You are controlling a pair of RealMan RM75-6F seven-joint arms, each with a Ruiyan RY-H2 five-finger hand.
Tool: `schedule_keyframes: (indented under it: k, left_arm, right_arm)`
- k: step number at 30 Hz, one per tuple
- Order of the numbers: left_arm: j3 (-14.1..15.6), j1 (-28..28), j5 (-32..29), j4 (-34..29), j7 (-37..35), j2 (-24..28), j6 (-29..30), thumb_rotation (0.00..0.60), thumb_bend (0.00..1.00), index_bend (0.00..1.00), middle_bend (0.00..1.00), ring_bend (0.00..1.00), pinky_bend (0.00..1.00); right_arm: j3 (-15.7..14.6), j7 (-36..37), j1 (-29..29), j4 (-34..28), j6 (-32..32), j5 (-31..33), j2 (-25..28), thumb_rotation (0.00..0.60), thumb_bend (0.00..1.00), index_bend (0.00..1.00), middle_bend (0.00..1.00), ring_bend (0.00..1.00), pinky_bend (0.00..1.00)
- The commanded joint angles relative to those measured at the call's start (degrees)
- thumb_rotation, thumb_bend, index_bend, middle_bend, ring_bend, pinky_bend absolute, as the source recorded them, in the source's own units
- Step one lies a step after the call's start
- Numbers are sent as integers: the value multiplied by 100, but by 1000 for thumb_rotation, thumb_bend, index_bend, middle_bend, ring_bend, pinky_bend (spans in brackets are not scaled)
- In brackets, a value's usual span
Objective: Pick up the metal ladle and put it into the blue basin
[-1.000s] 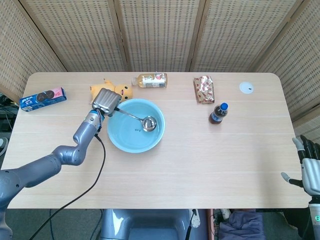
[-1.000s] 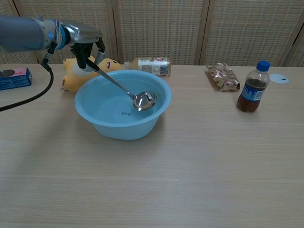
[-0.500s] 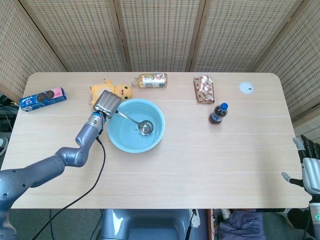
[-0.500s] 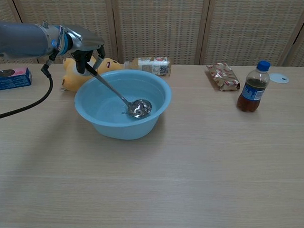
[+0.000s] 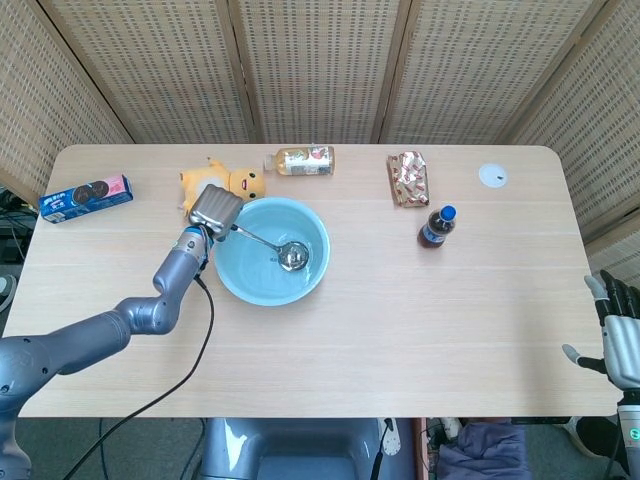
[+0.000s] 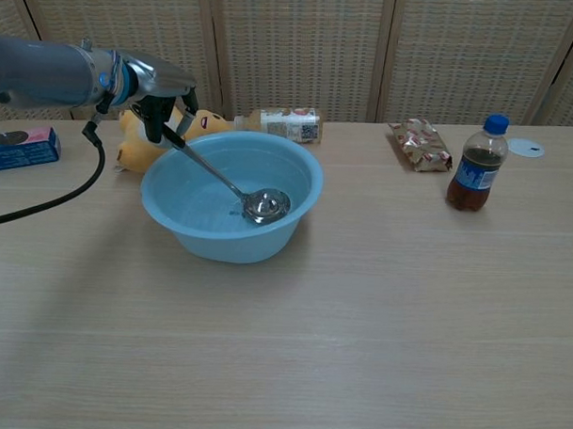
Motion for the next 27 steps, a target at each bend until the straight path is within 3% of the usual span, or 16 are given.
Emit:
schedule_keyframes:
  k: [1, 15, 22, 27]
  left_arm:
    - [-24, -75, -170, -186, 61, 131, 38, 600, 783, 856, 1000, 1000, 1000]
    - [-17, -366, -837, -1183, 216, 921, 287, 600, 804, 869, 1000, 1000, 1000]
    - [125, -630, -1529, -1640, 316, 1437, 97, 600, 808, 871, 1000, 1000, 1000]
    - [383, -1015, -2313, -1898, 451, 1786, -99, 600, 818, 872, 1000, 1000, 1000]
  right_arm:
    - [0, 1, 1, 2, -2, 1, -1, 600, 0, 0, 0, 0, 0]
    - [-7, -31, 21, 17, -31, 20, -21, 600, 0, 0, 0, 0, 0]
    - [-9, -77, 25, 11, -33, 44, -36, 600, 0, 0, 0, 0, 0]
    - [-7, -102, 27, 21, -46, 83, -48, 600, 0, 0, 0, 0, 0]
